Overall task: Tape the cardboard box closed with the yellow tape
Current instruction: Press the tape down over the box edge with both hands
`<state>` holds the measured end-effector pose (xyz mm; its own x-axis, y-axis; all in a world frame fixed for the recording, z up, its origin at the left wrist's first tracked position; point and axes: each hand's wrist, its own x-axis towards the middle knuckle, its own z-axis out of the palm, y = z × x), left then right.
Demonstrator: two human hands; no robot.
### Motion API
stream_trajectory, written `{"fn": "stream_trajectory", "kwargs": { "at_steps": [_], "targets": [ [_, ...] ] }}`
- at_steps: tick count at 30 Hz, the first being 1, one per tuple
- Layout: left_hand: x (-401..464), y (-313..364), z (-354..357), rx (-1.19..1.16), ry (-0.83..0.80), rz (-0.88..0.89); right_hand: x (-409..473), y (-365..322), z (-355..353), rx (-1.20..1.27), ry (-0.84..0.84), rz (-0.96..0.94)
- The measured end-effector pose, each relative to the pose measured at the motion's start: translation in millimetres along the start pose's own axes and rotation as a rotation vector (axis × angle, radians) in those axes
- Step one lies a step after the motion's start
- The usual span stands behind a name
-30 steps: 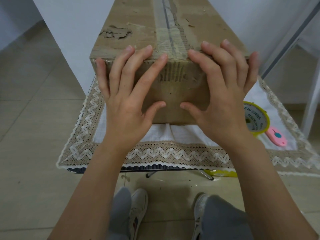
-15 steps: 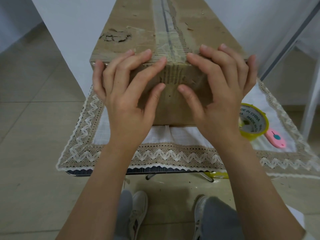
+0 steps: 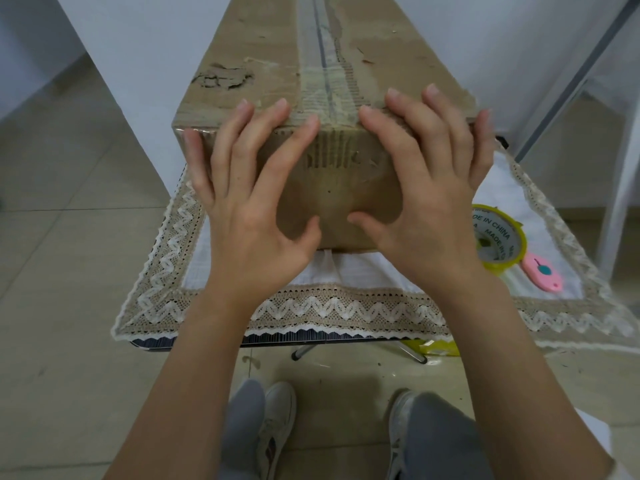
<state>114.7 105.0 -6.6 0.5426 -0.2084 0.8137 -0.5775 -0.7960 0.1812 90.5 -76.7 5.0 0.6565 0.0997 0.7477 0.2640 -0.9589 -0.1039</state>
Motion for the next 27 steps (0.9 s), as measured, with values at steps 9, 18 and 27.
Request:
{"fn": "stream_trajectory", "kwargs": {
  "at_steps": [9, 18, 27],
  "targets": [
    [-5, 29, 11, -0.047, 0.074, -0.121, -6, 17, -19, 0.100, -0.011, -0.049],
    [3, 27, 18, 0.008, 0.170, -0.229, -12, 12, -14, 0.130, 0.050, 0.014],
    [2, 22, 10, -0.049, 0.147, -0.235, -12, 2, -5, 0.173, 0.101, 0.084]
  ]
}}
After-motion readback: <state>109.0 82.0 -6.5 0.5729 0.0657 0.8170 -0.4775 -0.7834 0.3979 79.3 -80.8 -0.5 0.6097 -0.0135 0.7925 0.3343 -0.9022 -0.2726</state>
